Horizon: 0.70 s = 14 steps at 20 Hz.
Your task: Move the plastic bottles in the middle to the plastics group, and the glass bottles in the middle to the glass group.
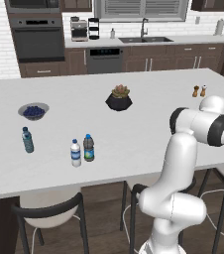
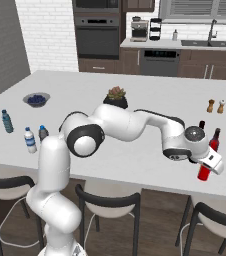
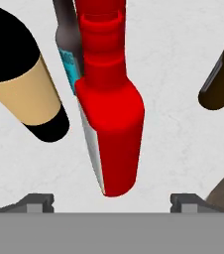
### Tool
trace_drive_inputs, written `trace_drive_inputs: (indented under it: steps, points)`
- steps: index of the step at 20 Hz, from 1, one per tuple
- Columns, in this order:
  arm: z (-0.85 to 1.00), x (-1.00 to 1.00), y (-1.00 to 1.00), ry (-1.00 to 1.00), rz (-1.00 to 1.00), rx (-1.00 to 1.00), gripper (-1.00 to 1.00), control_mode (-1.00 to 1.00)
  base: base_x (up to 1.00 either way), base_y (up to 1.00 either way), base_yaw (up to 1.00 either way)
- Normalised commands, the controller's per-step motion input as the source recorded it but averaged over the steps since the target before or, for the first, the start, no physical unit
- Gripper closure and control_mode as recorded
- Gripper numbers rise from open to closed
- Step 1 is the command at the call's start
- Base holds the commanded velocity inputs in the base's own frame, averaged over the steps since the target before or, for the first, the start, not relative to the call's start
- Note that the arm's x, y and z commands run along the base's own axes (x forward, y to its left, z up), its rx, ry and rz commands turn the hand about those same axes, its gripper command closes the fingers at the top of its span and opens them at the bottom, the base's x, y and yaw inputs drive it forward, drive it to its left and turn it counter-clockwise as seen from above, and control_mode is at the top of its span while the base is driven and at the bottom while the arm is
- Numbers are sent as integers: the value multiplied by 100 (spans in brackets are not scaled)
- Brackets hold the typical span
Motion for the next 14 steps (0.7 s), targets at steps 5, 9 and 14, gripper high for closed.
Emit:
trace_drive_inputs:
  steps: [5,9,14]
  points:
    - [0,0,0,0,0,0,-100,-100,0,0,0]
    - [5,0,0,-1,0,0,-100,-100,0,0,0]
    - [25,-13,0,-3,0,0,-100,-100,0,0,0]
